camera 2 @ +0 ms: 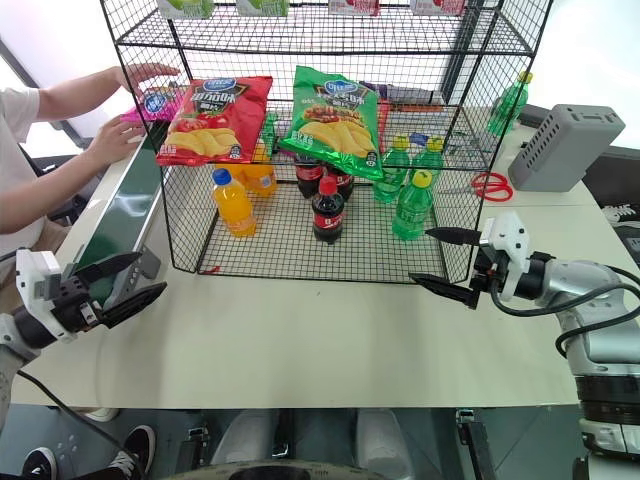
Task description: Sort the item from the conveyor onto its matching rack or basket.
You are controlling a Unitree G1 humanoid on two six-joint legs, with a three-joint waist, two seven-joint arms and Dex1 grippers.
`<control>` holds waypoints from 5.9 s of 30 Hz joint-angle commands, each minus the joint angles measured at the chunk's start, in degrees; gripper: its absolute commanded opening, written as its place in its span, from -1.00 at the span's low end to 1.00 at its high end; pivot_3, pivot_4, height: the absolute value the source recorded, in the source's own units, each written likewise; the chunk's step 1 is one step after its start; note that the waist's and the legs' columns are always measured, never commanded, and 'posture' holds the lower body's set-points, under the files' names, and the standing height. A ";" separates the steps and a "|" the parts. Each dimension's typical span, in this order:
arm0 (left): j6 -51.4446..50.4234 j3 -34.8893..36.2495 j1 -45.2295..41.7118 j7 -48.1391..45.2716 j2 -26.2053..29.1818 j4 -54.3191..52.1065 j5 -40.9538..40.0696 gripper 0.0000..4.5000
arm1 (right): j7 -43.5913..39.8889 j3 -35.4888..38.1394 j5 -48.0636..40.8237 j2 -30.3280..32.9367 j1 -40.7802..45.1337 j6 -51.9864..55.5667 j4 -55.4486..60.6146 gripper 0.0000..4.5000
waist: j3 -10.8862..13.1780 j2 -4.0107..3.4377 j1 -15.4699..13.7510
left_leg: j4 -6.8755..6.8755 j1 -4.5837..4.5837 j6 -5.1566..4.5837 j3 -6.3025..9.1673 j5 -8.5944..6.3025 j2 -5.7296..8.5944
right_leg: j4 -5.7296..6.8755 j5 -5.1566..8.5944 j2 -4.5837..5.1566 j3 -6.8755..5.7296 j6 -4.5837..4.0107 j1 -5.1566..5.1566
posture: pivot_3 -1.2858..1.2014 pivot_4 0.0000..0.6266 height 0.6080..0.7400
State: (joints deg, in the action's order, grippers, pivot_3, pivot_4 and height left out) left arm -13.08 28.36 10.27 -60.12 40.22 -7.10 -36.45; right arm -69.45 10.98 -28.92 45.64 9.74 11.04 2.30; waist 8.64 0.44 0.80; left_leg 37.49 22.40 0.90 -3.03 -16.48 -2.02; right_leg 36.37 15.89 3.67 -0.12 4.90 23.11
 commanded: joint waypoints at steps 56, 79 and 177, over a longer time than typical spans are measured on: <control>63.79 11.41 17.32 53.71 7.18 24.69 67.34 0.97 | 2.43 -19.78 3.21 -13.64 5.75 1.68 11.99 1.00 | -0.11 0.43 1.44 | -0.45 0.06 -0.05 -0.93 -0.09 0.05 | -0.21 0.03 1.31 -0.40 -0.41 0.42 | 0.03 -0.52 1.00; 63.12 2.80 15.33 54.62 10.89 27.08 57.18 -0.27 | 3.70 -18.12 3.45 -13.08 5.82 0.00 11.21 1.00 | -0.12 0.43 1.79 | -0.44 -0.02 -0.06 -1.21 -0.10 0.00 | -0.14 -0.06 1.42 -0.53 -0.25 0.47 | 0.03 -0.52 1.00; -21.46 -4.19 -3.05 2.40 -5.03 -9.81 -22.14 0.81 | 9.91 -10.85 6.58 -9.80 9.45 -6.41 18.59 -0.98 | 0.34 0.76 -0.10 | 0.62 -0.01 -0.29 -1.28 -0.18 -0.08 | 0.58 0.01 0.82 -0.58 -0.14 0.35 | 0.03 -0.52 1.00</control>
State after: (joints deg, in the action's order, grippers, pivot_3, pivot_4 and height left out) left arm -37.01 21.98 7.26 -58.22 35.45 -15.49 -59.39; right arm -61.88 -3.46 -24.19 36.76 18.83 11.10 18.56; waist 8.99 1.20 0.70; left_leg 38.10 22.39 0.62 -4.31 -16.65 -2.09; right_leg 36.95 15.88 4.49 -0.70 4.80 23.46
